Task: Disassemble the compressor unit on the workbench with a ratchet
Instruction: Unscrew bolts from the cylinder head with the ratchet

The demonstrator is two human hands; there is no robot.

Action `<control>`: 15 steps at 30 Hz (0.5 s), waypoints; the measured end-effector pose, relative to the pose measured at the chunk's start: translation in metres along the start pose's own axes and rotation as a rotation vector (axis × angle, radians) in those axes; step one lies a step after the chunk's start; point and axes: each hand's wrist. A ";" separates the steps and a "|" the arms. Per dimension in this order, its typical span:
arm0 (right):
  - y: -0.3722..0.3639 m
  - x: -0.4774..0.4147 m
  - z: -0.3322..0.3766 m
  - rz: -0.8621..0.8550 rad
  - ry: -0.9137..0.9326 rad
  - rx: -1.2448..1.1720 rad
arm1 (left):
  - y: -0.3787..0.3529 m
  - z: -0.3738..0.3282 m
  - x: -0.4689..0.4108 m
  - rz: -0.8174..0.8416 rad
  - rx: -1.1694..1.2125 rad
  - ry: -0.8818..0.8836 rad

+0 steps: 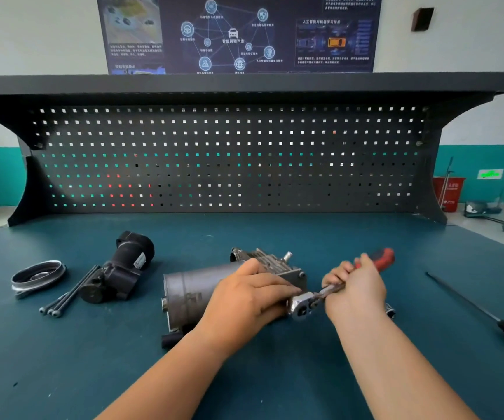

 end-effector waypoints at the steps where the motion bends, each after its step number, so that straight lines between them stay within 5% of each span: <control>1: 0.002 -0.002 -0.002 -0.013 -0.016 -0.004 | -0.001 -0.001 0.001 0.003 0.002 -0.005; 5: -0.006 0.004 -0.006 0.112 0.190 0.119 | -0.004 -0.001 0.002 0.020 0.032 -0.013; 10: -0.014 0.026 -0.014 0.488 0.545 0.351 | 0.003 -0.002 0.001 0.125 0.094 0.017; 12: -0.015 0.029 -0.017 0.604 0.626 0.459 | 0.011 -0.003 0.003 0.074 0.267 0.188; 15: -0.013 0.029 -0.020 0.667 0.700 0.552 | 0.020 -0.002 0.006 0.001 0.611 0.667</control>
Point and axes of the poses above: each hand's wrist, its own x-axis away from the middle knuckle, its own y-axis out of the back of the hand, z = x × y, and after that the axes turned 5 degrees about -x, right-handed
